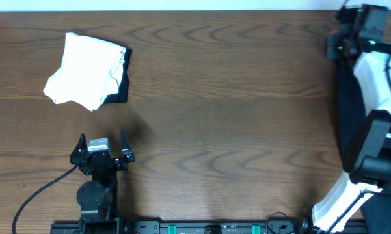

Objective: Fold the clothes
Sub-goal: 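Reach the right gripper to the black leggings' waistband and grasp it, then drag the leggings leftward with the right gripper, spreading them across the table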

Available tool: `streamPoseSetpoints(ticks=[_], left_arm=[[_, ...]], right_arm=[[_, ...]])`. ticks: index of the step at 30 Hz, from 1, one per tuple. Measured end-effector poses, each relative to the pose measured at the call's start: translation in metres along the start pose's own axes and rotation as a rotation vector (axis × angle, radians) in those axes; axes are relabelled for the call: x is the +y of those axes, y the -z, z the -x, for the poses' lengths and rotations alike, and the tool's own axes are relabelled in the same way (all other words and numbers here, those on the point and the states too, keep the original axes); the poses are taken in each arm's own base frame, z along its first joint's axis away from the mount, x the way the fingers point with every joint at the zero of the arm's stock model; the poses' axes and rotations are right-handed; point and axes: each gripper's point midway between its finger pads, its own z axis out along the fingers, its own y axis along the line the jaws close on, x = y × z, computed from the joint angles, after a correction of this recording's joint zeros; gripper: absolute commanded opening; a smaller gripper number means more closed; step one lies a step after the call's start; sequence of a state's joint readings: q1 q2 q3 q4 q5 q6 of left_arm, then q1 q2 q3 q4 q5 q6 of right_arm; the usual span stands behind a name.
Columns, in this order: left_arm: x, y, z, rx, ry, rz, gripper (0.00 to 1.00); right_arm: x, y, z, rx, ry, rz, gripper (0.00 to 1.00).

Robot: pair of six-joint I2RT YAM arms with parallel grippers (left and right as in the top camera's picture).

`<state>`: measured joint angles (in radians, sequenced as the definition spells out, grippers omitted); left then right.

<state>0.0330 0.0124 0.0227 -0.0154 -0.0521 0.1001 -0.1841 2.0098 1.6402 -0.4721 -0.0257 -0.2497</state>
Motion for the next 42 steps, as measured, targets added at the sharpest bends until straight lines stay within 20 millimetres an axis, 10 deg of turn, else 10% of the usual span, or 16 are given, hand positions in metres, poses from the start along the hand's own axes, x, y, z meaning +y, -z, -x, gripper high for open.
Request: streamPoseSetpoints(ticks=[8, 15, 21, 28, 31, 36, 42], left_arm=[[0.000, 0.000, 0.000, 0.000, 0.000, 0.000, 0.98], [0.000, 0.000, 0.000, 0.000, 0.000, 0.000, 0.98], [0.000, 0.000, 0.000, 0.000, 0.000, 0.000, 0.98], [0.000, 0.000, 0.000, 0.000, 0.000, 0.000, 0.98], [0.000, 0.000, 0.000, 0.000, 0.000, 0.000, 0.98], [0.000, 0.000, 0.000, 0.000, 0.000, 0.000, 0.98], [0.000, 0.000, 0.000, 0.000, 0.000, 0.000, 0.98]], right_arm=[[0.134, 0.002, 0.029, -0.083, 0.095, 0.202, 0.01], [0.307, 0.011, 0.035, -0.191, 0.200, 0.443, 0.01], [0.458, 0.036, -0.022, -0.188, 0.332, 0.649, 0.01], [0.588, 0.107, -0.124, -0.143, 0.566, 0.836, 0.01], [0.614, 0.133, -0.151, -0.146, 0.635, 0.873, 0.02], [0.627, 0.148, -0.166, -0.150, 0.671, 0.886, 0.65], [0.621, 0.144, -0.161, -0.151, 0.674, 0.863, 0.99]])
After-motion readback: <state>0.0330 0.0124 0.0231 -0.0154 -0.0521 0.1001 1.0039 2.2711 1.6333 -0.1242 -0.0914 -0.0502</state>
